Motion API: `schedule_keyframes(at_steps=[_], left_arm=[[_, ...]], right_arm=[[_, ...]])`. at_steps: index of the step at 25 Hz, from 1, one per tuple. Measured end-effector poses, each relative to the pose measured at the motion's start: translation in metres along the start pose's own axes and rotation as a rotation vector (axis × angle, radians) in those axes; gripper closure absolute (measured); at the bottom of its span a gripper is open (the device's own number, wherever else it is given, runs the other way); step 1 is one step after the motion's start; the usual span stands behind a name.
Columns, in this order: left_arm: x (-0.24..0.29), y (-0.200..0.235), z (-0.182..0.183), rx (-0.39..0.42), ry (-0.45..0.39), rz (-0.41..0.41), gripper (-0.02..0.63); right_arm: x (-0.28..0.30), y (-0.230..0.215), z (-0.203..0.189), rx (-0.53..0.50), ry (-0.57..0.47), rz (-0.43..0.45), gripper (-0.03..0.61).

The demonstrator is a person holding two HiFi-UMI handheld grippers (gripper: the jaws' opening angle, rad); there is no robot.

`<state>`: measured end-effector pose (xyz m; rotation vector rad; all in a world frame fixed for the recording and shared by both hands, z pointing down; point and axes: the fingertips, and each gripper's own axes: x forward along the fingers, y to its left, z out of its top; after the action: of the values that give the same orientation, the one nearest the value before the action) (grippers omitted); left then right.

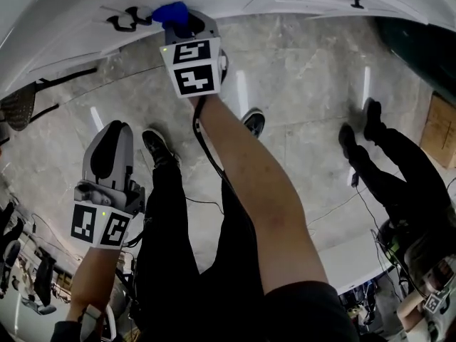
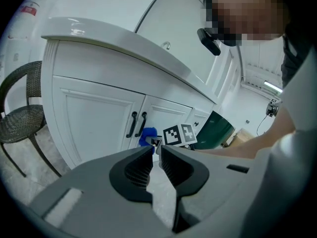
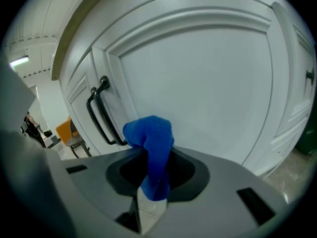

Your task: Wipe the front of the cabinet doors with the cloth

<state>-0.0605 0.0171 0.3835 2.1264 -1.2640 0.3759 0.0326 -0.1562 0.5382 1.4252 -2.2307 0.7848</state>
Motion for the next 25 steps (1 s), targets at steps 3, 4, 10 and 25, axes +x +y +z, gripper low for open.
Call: schedule_keyframes(at_steps=[3,4,10,25], left_arm=[[0.012,-0.019,0.004,0.005,0.002,-0.021,0.557],[0.018,-0.025,0.005,0.009,0.005,-0.029,0.557],[0.052,-0.051,0.000,0.022,0.026,-0.048,0.557],[0.085,-0.105,0.004,0.056,0.048,-0.123,0.557]], right_arm=[[-0.007,-0.020,0.001,-0.001,0.004,-0.003,0.492],[-0.011,-0.031,0.000,-0.004,0.006,-0.011,0.492],[-0.033,-0.115,-0.008,0.002,0.022,-0.102,0.492],[-0.093,-0.229,-0.014,0.128,-0.011,-0.272,0.493]])
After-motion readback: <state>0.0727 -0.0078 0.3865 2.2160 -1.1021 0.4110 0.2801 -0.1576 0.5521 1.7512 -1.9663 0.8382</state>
